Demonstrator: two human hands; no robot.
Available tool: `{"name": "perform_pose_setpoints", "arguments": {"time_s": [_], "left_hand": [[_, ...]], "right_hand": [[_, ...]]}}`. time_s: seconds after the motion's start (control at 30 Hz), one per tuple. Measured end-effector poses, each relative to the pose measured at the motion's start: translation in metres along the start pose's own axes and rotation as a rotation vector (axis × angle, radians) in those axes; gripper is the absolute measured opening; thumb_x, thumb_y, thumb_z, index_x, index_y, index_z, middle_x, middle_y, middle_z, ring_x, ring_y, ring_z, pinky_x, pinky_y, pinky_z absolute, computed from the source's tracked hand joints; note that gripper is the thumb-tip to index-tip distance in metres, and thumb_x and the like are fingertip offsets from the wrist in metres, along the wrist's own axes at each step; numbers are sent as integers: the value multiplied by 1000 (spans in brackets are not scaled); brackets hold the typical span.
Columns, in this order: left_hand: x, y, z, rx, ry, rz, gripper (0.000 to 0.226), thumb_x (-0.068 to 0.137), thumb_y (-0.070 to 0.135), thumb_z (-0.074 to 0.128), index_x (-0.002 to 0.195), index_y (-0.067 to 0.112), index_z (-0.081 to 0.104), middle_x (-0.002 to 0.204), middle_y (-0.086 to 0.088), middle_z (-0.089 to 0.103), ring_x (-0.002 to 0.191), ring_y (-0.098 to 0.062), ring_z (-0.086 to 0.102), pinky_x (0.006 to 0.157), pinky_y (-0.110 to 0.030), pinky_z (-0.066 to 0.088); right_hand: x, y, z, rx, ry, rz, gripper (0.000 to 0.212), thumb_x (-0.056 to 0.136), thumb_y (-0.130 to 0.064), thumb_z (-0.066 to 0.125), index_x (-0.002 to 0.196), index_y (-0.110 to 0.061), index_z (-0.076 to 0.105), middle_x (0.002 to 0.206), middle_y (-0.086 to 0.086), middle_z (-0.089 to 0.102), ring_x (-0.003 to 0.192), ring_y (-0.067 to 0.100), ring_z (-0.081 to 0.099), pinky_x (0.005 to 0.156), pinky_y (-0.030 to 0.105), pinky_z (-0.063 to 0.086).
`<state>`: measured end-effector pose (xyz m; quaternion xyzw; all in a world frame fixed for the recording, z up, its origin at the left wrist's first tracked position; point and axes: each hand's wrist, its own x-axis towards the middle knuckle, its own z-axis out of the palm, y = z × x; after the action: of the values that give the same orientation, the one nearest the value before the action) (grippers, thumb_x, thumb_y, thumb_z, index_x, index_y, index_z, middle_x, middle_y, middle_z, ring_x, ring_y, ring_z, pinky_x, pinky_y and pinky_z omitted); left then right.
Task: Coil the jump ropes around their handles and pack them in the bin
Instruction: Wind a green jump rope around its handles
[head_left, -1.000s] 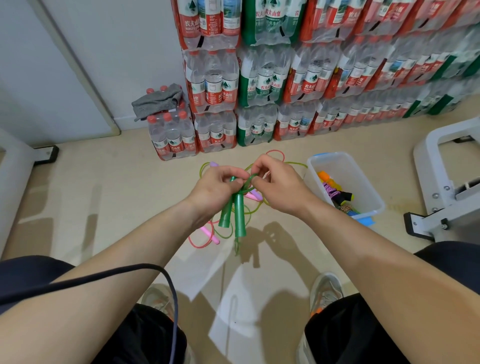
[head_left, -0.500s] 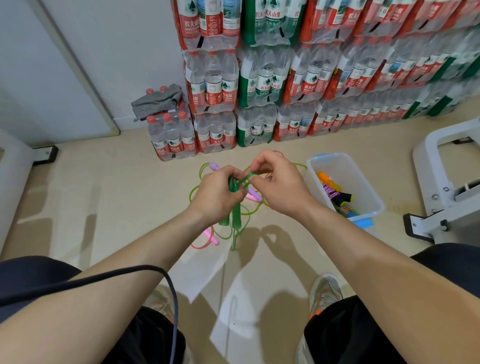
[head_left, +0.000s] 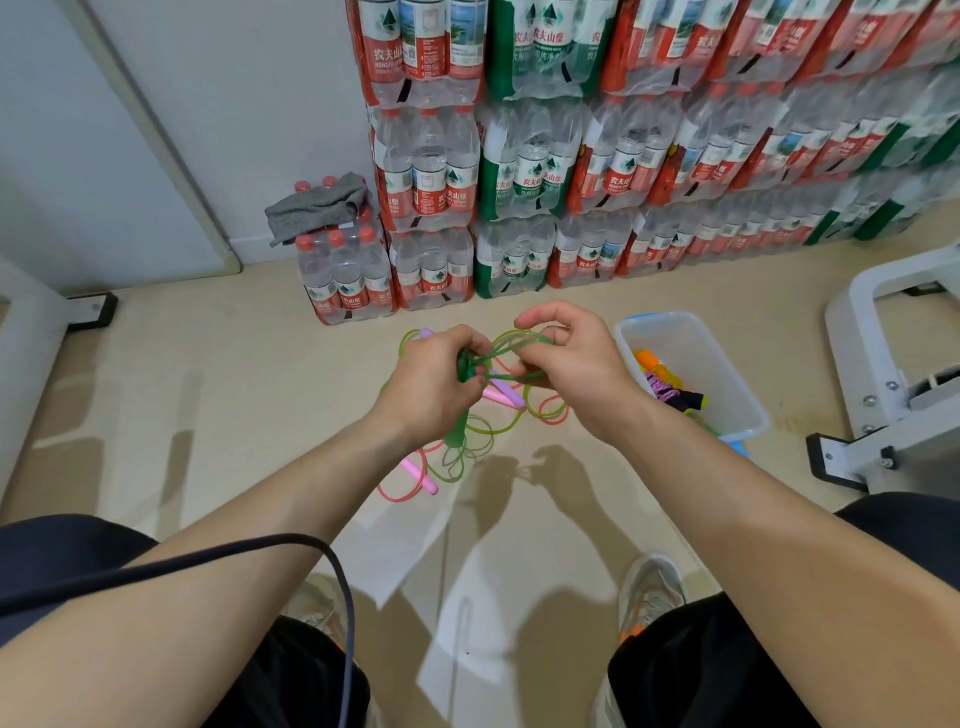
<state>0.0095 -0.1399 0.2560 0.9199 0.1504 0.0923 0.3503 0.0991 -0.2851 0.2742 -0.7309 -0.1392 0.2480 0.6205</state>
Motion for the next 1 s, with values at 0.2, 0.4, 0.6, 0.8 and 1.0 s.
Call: {"name": "perform_pose_setpoints", "arguments": {"time_s": [0.2, 0.4, 0.6, 0.8, 1.0], "left_hand": [[0, -8, 5, 163, -115, 93, 23, 88, 14, 69, 109, 22, 70, 97, 1, 66, 87, -17, 58, 75, -33, 49], [1, -14, 1, 277, -124, 78, 19, 89, 8, 60, 104, 18, 67, 94, -2, 63, 87, -26, 58, 71, -36, 47], [13, -11, -16, 132, -16, -41, 20, 89, 7, 64, 103, 19, 71, 93, 3, 69, 85, -16, 61, 72, -24, 43], [19, -22, -30, 70, 67, -132, 20, 89, 14, 72, 107, 21, 70, 99, 8, 62, 92, -12, 56, 80, -19, 38], [19, -28, -36, -28, 51, -177, 19, 87, 13, 76, 103, 21, 70, 104, 5, 65, 98, -16, 61, 87, -27, 49]], "right_hand": [[5, 2, -4, -247, 54, 43, 25, 81, 1, 69, 97, -18, 64, 61, -5, 50, 42, 3, 46, 51, 26, 37], [6, -13, -17, -741, -71, 24, 7, 80, -20, 77, 81, -19, 70, 63, -5, 57, 52, 9, 52, 51, 25, 37], [11, -3, -25, -517, -24, 0, 36, 84, -29, 78, 77, 2, 64, 62, 7, 56, 50, 11, 58, 56, 25, 41], [19, 3, -29, -265, -92, 8, 26, 83, 1, 75, 101, -16, 74, 85, 0, 62, 67, 10, 54, 61, 20, 42], [21, 5, -37, -578, 195, -123, 24, 86, -5, 64, 84, -27, 73, 73, -11, 61, 68, 9, 55, 62, 20, 42]]}}
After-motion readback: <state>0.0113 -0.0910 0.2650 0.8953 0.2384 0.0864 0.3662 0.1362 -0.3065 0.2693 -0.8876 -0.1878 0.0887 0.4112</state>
